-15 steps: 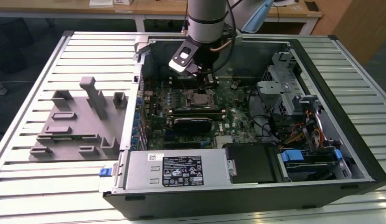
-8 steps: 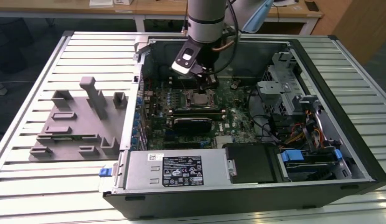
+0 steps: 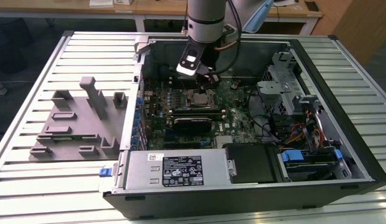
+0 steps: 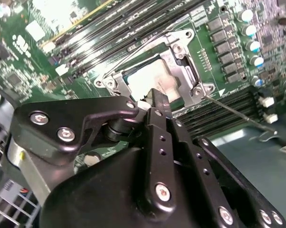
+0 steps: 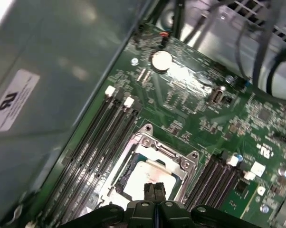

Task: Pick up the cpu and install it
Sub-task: 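Close the cpu cover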

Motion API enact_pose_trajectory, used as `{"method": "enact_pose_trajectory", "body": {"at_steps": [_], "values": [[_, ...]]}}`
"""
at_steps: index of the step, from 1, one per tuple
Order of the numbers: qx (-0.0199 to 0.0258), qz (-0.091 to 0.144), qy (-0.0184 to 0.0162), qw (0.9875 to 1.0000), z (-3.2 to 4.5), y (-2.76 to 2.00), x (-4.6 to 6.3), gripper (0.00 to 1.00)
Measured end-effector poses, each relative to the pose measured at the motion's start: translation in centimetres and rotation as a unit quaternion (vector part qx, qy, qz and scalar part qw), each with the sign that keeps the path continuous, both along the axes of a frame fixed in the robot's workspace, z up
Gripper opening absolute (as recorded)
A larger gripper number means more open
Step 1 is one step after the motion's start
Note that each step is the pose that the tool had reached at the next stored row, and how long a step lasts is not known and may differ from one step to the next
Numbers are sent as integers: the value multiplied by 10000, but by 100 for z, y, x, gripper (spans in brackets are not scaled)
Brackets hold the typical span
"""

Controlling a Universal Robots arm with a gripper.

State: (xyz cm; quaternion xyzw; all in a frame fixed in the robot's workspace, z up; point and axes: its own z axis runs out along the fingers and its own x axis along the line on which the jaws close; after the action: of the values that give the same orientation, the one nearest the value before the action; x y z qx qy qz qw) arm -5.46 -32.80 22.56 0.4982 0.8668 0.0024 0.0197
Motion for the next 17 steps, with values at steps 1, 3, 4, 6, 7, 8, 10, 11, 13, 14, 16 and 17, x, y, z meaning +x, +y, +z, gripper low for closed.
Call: {"method": "enact_pose_trajectory", "body": {"at_steps": [1, 3, 4, 6, 7, 8, 10, 11, 13, 14, 16, 17], "values": [[0, 93, 0, 10000, 0, 0, 0, 11], [0, 273, 0, 9996, 0, 0, 0, 11], [0, 368, 0, 9993, -1, 0, 0, 11], [0, 548, 0, 9985, -1, 0, 0, 11], [0, 637, 0, 9980, -2, 0, 0, 11], [-4, 817, 0, 9967, -4, 0, 0, 11], [-10, 1005, 1, 9949, -5, 0, 0, 11], [-13, 1094, 1, 9940, -6, 0, 0, 11], [-20, 1273, 2, 9919, -9, 0, 1, 11], [-24, 1362, 2, 9907, -10, 0, 0, 11], [-35, 1628, 3, 9867, -13, 0, 0, 11], [-39, 1715, 3, 9852, -14, 0, 0, 11]]}}
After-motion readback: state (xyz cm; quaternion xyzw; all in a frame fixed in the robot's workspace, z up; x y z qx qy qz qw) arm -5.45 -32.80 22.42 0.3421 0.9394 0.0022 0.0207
